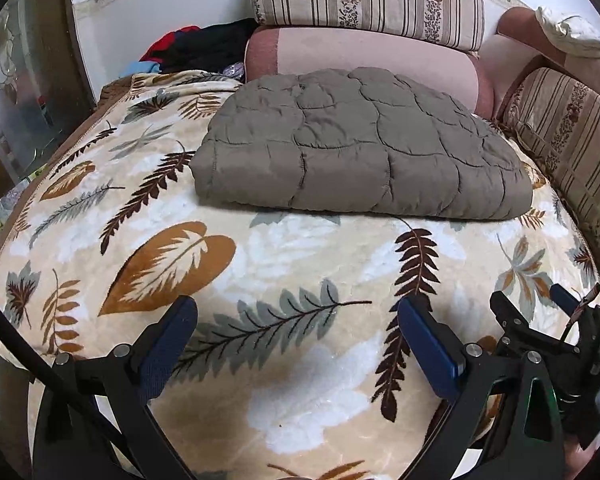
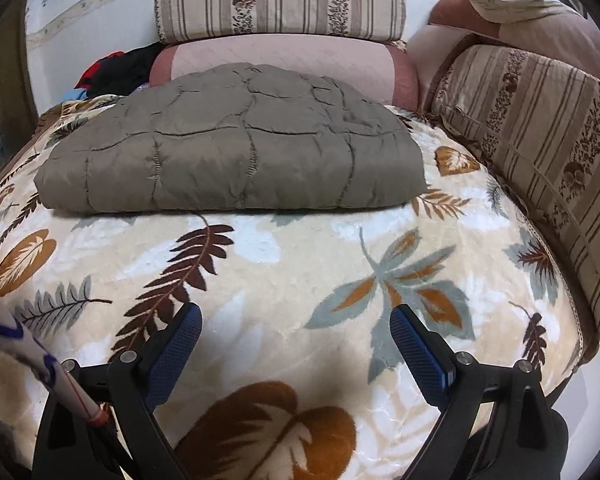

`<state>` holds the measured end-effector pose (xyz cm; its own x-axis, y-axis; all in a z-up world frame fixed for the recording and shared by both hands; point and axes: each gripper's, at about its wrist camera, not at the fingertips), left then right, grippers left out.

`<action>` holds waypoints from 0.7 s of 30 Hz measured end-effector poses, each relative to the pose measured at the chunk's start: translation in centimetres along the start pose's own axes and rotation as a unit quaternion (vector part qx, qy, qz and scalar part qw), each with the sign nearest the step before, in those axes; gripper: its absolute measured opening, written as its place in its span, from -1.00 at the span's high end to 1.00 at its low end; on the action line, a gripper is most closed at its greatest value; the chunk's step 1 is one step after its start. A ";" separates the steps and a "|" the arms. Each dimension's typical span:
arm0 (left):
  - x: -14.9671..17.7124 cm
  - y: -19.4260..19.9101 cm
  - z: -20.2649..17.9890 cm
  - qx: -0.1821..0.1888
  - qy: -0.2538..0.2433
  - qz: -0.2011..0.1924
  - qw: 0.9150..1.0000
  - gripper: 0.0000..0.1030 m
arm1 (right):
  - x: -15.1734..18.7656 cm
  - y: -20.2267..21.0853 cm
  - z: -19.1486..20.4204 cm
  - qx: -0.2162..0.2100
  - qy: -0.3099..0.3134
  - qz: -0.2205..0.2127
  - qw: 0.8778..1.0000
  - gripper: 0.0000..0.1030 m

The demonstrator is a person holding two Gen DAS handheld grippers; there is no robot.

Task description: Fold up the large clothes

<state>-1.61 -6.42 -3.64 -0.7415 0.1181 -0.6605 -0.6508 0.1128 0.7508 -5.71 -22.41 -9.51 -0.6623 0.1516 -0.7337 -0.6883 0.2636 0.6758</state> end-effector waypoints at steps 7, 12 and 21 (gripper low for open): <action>0.2 -0.5 -0.2 -0.004 -0.005 0.009 1.000 -0.94 | 0.1 0.2 0.3 0.014 0.011 -0.008 1.000 -0.89; 0.3 -0.7 -0.2 -0.011 -0.004 0.012 1.000 -0.94 | 0.2 -0.1 -0.1 0.014 0.001 -0.001 1.000 -0.89; 0.4 -1.3 -0.5 -0.001 -0.013 0.014 1.000 -0.94 | 0.3 0.1 -0.4 0.035 0.008 -0.001 0.999 -0.89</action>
<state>-1.17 -7.01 -4.85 -0.7550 0.1471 -0.6390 -0.6301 0.1070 0.7691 -6.11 -22.69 -9.68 -0.6654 0.1365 -0.7339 -0.6681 0.3295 0.6671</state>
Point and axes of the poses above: each gripper's, at about its wrist camera, not at the fingertips, and y roughly against the way its jaws point, z to its left, x to its underside, and after that the axes turned 5 degrees about -z, right-handed
